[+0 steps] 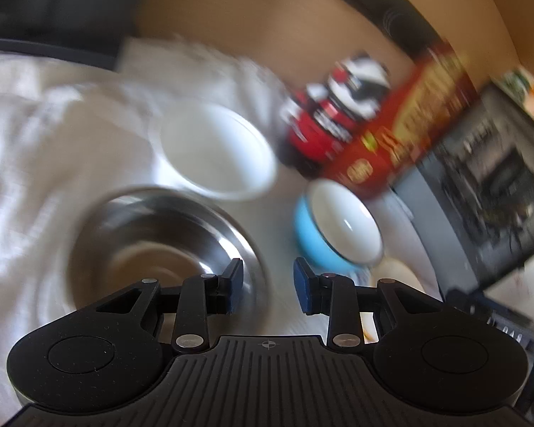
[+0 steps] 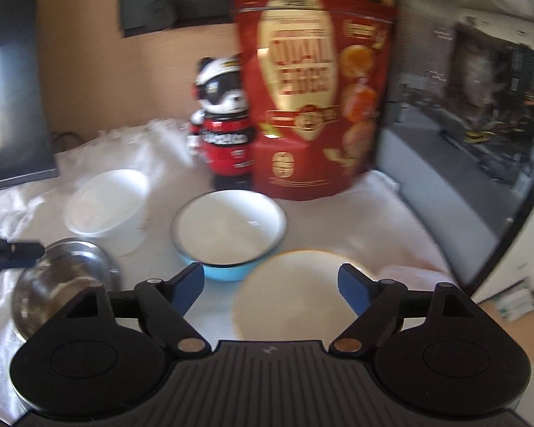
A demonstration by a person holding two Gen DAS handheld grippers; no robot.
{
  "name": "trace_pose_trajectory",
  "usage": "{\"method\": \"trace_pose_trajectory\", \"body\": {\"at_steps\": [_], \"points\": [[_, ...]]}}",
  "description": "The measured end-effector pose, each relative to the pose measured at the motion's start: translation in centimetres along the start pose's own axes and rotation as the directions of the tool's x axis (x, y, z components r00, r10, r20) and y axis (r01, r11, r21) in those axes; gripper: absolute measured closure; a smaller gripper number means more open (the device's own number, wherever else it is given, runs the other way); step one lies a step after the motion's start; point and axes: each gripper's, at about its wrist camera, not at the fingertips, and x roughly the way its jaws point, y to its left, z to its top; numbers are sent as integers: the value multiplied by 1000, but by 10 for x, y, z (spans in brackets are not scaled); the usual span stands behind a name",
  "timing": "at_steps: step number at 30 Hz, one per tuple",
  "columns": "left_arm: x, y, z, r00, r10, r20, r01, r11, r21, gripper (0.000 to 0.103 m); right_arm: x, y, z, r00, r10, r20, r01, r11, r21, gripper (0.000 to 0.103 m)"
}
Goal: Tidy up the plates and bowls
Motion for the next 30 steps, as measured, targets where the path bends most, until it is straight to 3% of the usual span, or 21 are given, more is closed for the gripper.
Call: {"method": "trace_pose_trajectory", "body": {"at_steps": [5, 10, 18, 21, 23, 30], "points": [[33, -48, -12, 997, -24, -70, 24, 1000, 0, 69, 8, -51, -8, 999, 36, -25, -34, 998, 50, 17], [52, -91, -26, 994, 13, -111, -7, 999, 49, 69, 20, -95, -15, 999, 39, -21, -39, 999, -3, 17], [82, -127, -39, 991, 77, -105, -73, 996, 46, 69, 53, -145, -17, 988, 114, -104, -115, 993, -5, 18], [99, -131, -45, 981, 158, -110, -153, 987, 50, 69, 70, -151, -15, 975, 188, -122, -191, 982, -6, 27], [111, -130, -50, 977, 165, -135, -164, 986, 22, 69, 86, -151, -12, 962, 224, -156, -229, 973, -13, 39], [142, -130, -59, 964, 178, -197, -185, 983, -15, 70, 129, -138, -9, 926, 279, -254, -301, 952, -55, 63]]}}
